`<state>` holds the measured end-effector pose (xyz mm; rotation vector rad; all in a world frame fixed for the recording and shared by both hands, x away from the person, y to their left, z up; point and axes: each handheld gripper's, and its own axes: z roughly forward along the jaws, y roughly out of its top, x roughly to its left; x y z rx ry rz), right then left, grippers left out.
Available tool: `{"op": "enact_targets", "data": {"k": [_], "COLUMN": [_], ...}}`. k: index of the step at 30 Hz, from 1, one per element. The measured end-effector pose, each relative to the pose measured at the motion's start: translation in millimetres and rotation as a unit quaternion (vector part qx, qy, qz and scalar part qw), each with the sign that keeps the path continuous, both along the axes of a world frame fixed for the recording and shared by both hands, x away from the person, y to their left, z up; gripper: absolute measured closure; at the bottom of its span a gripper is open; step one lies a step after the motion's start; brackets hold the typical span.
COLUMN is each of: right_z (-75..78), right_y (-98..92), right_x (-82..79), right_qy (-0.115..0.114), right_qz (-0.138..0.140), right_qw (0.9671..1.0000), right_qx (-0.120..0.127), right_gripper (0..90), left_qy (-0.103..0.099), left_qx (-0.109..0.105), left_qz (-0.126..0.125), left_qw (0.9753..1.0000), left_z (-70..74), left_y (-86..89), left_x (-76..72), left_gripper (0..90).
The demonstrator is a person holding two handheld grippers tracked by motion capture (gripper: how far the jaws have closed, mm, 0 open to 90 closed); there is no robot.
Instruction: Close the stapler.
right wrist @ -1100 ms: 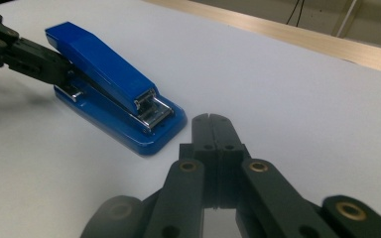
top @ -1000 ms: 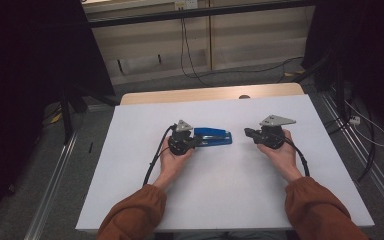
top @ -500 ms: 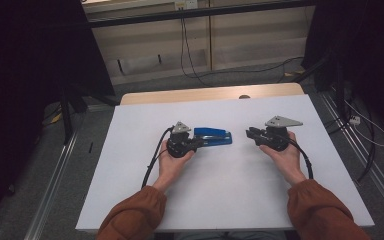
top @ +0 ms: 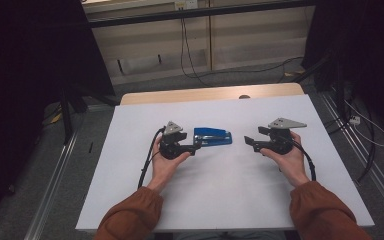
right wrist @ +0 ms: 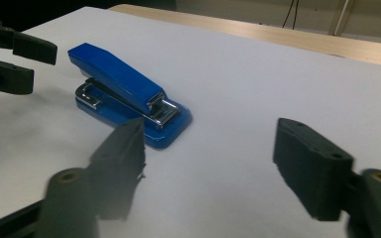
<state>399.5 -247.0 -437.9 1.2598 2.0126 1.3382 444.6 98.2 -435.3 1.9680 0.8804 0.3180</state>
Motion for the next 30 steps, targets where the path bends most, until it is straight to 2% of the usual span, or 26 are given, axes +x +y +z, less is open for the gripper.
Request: {"op": "enact_targets", "data": {"k": [3,4,6,7,13,18,20,23,24,26,30], "right_z": [2.0,3.0,4.4,4.5,7.0,10.2,10.6,10.5,10.7,11.8,13.2], "right_y": [3.2,4.0,3.8,3.3,-0.9,-2.1,-1.4,-0.5,-0.4,-0.6,-2.1], "right_x": [-2.8,-4.4,-8.2,-10.6,-22.2,-30.1,-34.0,-39.6,-41.8,-47.1,-55.3], "right_qy": [0.002,-0.001,-0.015,-0.024,-0.029,-0.035,-0.041,-0.044,-0.047,-0.060,-0.064], "right_qz": [-0.012,-0.019,-0.023,-0.024,-0.026,-0.033,-0.034,-0.034,-0.035,-0.039,-0.040], "right_qw": [0.9999,0.9998,0.9996,0.9994,0.9992,0.9988,0.9985,0.9985,0.9983,0.9974,0.9971], "right_qx": [0.002,0.001,0.004,0.008,0.012,0.012,0.009,0.006,0.005,0.007,0.008], "right_gripper": [8.9,5.9,5.8,5.3,2.7,3.3,3.1,3.5,4.6,5.4,4.4], "left_qy": [-0.002,0.001,-0.005,-0.011,-0.024,-0.030,-0.039,-0.051,-0.059,-0.073,-0.075], "left_qx": [-0.001,-0.009,-0.004,-0.008,-0.007,-0.003,-0.012,-0.009,-0.002,-0.005,-0.012], "left_qz": [-0.005,-0.004,-0.012,-0.012,-0.021,-0.007,0.003,0.013,0.017,0.028,0.031], "left_qw": [1.0000,0.9999,0.9999,0.9998,0.9995,0.9995,0.9992,0.9986,0.9981,0.9969,0.9966], "left_z": [3.0,4.0,6.1,6.6,10.4,14.7,16.3,16.9,16.7,15.9,18.0], "left_y": [2.8,2.8,4.8,4.8,7.8,16.0,22.3,30.2,32.5,36.5,44.4], "left_x": [-1.5,-2.6,-6.0,-8.2,-19.1,-29.6,-35.1,-42.0,-44.6,-50.6,-58.2], "left_gripper": [10.4,8.0,5.0,4.9,4.8,4.6,4.6,4.5,4.6,4.6,4.4]}}
